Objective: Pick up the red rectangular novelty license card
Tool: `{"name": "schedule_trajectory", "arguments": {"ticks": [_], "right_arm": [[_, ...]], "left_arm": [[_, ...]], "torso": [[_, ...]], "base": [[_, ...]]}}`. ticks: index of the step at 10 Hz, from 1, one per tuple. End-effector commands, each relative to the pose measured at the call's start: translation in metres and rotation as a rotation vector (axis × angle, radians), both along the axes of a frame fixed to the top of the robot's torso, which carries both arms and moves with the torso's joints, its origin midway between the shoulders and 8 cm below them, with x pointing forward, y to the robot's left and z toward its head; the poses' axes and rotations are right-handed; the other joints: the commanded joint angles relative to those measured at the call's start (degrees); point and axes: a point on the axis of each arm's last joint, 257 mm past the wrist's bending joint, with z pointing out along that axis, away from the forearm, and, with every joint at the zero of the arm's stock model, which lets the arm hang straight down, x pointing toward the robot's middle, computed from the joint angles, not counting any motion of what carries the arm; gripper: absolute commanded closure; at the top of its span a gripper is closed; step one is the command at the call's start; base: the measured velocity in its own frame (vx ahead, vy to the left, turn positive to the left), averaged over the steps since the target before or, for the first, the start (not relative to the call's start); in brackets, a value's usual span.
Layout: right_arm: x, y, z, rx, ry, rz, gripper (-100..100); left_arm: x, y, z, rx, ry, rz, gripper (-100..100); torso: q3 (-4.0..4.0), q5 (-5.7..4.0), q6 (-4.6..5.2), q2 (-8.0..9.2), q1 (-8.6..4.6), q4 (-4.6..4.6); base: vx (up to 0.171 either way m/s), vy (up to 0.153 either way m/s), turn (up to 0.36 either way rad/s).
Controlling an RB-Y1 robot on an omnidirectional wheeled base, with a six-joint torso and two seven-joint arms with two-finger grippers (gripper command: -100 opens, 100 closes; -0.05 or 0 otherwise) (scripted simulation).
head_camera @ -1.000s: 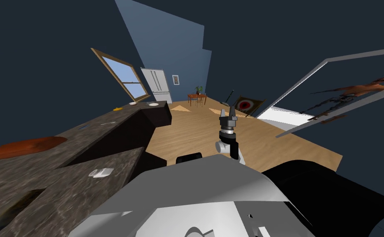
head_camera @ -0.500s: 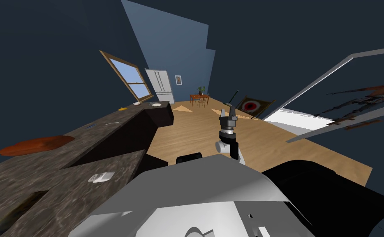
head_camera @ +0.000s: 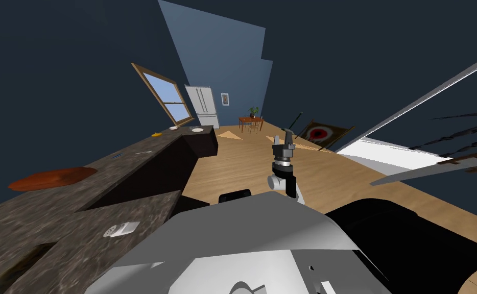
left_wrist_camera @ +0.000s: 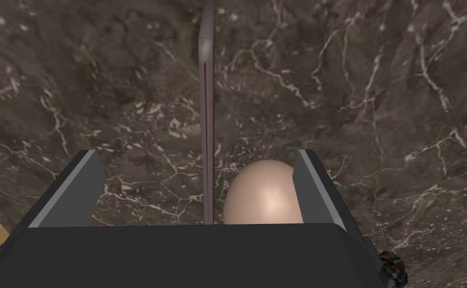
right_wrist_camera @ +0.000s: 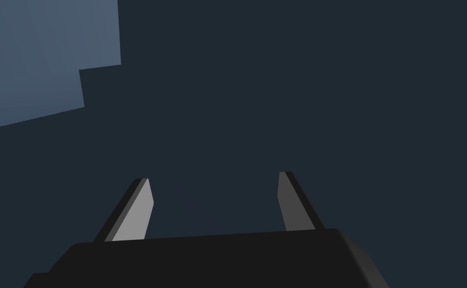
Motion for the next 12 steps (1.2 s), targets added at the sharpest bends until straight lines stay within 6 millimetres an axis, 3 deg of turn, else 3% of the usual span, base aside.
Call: {"name": "schedule_trajectory", "arguments": {"ticks": [1, 2, 6, 7, 8, 12], "right_arm": [[0.0, 0.0, 0.0, 0.0, 0.0, 0.0, 0], [0.0, 0.0, 0.0, 0.0, 0.0, 0.0, 0], [0.0, 0.0, 0.0, 0.0, 0.0, 0.0, 0], [0.0, 0.0, 0.0, 0.0, 0.0, 0.0, 0], [0.0, 0.0, 0.0, 0.0, 0.0, 0.0, 0], [0.0, 0.0, 0.0, 0.0, 0.0, 0.0, 0]], "left_arm": [[0.0, 0.0, 0.0, 0.0, 0.0, 0.0, -100], [-0.001, 0.0, 0.0, 0.0, 0.0, -0.004, 100], [0.0, 0.0, 0.0, 0.0, 0.0, -0.006, 100], [0.0, 0.0, 0.0, 0.001, 0.0, -0.005, 0], [0.008, 0.004, 0.003, -0.001, 0.0, 0.008, 100], [0.033, 0.015, 0.013, -0.002, 0.0, 0.041, 100]], "torso": [[0.0, 0.0, 0.0, 0.0, 0.0, 0.0], [0.08, -0.02, 0.04, 0.16, -0.05, 0.02], [0.25, 0.0, -0.01, 0.43, -0.11, 0.1], [0.25, 0.0, 0.0, 0.44, -0.11, 0.1], [0.26, 0.0, 0.0, 0.44, -0.11, 0.1], [0.53, -0.07, 0.02, 0.93, -0.31, 0.2]], "base": [[0.057, 0.011, 0.022], [0.009, 0.002, -0.005], [0.0, 0.0, 0.0], [0.0, 0.0, 0.0], [-0.097, -0.018, -0.122], [-0.138, -0.05, -0.086]]}}
